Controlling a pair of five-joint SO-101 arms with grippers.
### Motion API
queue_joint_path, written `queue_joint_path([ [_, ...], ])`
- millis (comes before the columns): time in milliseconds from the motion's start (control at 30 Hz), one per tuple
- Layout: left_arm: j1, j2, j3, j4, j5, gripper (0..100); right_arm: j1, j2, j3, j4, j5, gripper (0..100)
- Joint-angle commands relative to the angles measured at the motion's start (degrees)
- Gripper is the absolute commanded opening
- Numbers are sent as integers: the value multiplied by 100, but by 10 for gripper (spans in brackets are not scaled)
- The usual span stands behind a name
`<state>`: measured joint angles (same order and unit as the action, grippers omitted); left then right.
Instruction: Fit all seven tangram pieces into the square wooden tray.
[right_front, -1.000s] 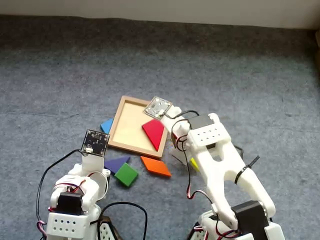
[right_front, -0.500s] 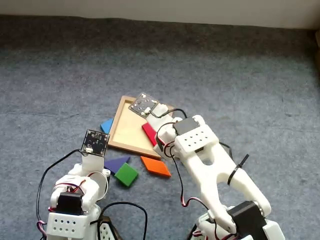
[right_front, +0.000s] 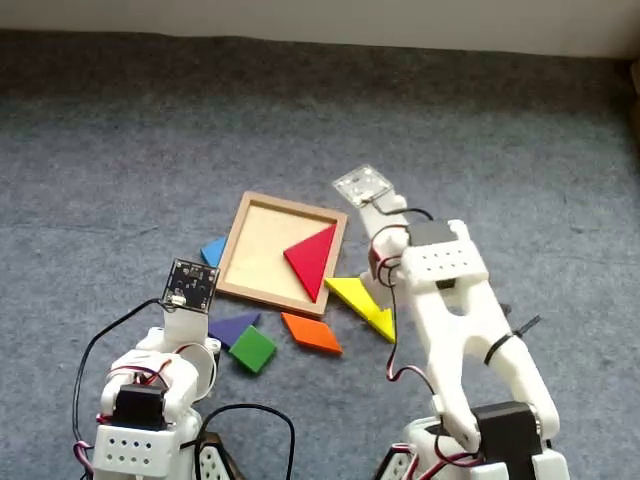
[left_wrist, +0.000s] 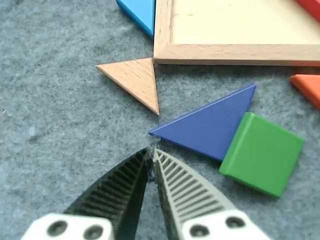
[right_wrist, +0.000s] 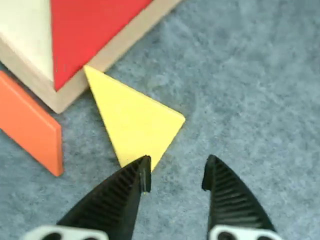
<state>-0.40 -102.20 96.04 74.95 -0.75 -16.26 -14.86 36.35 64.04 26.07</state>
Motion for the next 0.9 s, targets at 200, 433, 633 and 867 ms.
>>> queue_joint_path([
  [200, -84, -48, 110, 26, 44, 7, 365, -251, 365, -171, -79, 77],
  [433, -84, -48, 110, 26, 44, 7, 488, -251, 954, -831, -633, 33],
  [633, -84, -48, 110, 26, 44, 7, 488, -251, 1033, -971, -1143, 33],
  [867, -84, -48, 110, 26, 44, 7, 479, -251, 1349, -1349, -1732, 33],
])
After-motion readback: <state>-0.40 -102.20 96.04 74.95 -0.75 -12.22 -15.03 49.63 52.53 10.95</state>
